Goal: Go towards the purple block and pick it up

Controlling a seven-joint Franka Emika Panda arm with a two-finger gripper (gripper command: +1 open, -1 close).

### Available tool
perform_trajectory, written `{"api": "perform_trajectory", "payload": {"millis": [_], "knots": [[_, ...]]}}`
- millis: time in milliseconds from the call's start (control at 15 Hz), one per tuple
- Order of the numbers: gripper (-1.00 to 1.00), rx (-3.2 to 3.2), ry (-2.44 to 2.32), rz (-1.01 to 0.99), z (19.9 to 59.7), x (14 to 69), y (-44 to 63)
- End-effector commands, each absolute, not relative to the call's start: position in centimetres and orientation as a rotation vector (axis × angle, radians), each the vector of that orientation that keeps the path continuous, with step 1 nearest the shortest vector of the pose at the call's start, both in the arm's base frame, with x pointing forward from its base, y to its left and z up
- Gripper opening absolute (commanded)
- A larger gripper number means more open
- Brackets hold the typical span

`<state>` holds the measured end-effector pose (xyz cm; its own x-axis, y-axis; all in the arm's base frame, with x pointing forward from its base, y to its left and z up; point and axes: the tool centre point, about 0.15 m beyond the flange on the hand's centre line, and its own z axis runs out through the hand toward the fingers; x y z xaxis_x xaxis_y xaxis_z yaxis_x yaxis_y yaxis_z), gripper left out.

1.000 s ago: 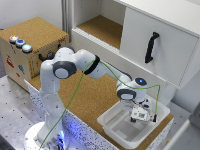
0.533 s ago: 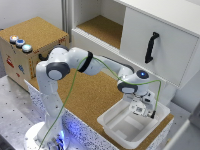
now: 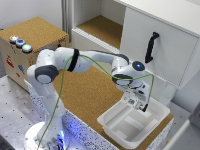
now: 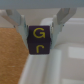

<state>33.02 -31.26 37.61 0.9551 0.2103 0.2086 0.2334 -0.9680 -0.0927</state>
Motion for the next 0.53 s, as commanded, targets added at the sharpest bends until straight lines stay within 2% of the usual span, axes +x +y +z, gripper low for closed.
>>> {"api": "perform_trajectory", "payload": {"millis": [0, 467], "knots": [[-1.0, -3.137, -0.226, -0.351, 38.5, 31.1, -20.2], [-1.0, -3.198, -0.317, -0.474, 41.6, 30.2, -7.6]]}}
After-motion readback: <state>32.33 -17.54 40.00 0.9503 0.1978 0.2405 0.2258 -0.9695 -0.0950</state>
